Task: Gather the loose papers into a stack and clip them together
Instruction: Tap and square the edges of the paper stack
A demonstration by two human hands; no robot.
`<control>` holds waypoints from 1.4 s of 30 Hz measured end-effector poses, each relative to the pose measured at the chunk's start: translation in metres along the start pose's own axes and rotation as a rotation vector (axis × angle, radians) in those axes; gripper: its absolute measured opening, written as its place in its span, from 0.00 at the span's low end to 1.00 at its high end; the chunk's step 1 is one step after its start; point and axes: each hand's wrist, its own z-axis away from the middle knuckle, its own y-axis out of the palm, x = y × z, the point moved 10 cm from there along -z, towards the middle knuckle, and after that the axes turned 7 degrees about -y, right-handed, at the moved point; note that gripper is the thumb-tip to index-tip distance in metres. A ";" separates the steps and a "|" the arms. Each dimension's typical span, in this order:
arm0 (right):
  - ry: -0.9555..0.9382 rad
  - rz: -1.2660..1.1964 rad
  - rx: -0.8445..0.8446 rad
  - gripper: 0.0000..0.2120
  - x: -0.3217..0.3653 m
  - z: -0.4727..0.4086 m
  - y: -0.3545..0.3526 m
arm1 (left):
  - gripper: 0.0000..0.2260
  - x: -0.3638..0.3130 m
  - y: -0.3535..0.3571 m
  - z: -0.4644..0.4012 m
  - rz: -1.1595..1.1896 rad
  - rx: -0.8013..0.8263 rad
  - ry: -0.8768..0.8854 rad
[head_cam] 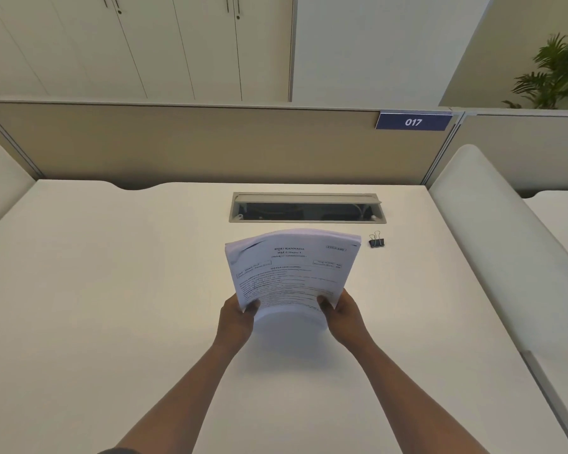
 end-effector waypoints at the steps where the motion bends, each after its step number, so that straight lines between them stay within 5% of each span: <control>1: 0.004 0.010 0.006 0.15 -0.002 0.000 0.001 | 0.08 0.003 0.002 0.000 -0.007 0.010 -0.020; 13: 0.084 0.014 0.125 0.16 0.000 -0.011 -0.014 | 0.12 -0.008 0.001 -0.005 0.029 0.231 -0.077; 17: 0.278 -0.280 0.127 0.19 -0.017 0.009 -0.011 | 0.13 0.005 0.003 0.001 0.227 0.185 -0.210; 21: 0.446 -0.759 -0.046 0.17 -0.030 0.035 0.005 | 0.11 0.023 0.013 0.010 0.395 0.092 -0.355; 26: 0.403 -0.922 -0.125 0.22 -0.015 0.044 0.050 | 0.15 0.037 0.049 0.032 0.600 0.129 -0.469; 33: 0.282 -0.713 -0.217 0.22 -0.016 0.039 0.038 | 0.16 0.038 0.070 0.047 0.762 0.218 -0.484; 42: 0.439 -0.559 -0.095 0.20 -0.043 0.041 -0.002 | 0.11 0.054 0.010 0.009 0.836 0.092 -0.548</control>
